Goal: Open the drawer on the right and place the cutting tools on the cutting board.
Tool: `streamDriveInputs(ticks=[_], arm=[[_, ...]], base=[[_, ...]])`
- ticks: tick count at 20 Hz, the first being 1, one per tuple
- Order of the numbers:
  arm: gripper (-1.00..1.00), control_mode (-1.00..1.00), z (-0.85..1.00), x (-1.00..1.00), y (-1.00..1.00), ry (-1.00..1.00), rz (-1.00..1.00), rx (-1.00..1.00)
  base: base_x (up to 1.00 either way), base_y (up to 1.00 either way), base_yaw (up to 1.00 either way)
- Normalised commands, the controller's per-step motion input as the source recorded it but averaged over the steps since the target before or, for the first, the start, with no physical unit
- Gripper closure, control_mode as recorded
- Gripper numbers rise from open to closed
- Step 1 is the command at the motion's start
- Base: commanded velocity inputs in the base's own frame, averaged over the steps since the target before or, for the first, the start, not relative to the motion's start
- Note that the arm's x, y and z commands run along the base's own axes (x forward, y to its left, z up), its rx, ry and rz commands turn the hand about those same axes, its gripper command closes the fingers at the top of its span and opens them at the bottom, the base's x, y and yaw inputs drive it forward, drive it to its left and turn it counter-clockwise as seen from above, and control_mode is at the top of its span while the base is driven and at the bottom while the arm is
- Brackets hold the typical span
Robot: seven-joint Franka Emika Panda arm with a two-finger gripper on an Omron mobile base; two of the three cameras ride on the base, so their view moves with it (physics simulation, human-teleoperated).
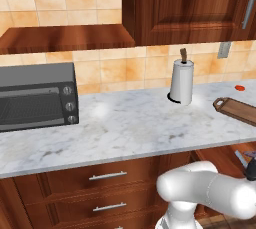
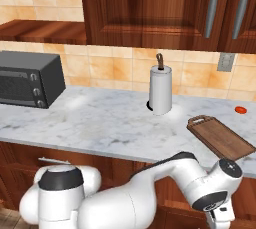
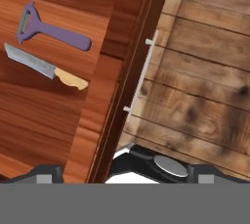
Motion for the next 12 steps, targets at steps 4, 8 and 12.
streamDriveInputs(ticks=[4, 8, 12], arm=[[-1.0, -1.0, -0.31, 0.28, 0.0, 0.0, -0.03, 0.0], [-1.0, -1.0, -0.32, 0.36, 0.0, 0.0, -0.04, 0.0], [-1.0, -1.0, -0.39, 0.32, 0.0, 0.0, -0.03, 0.0]], base=[[0.0, 0.0, 0.0], [0.0, 0.0, 0.0], [0.0, 0.0, 0.0]])
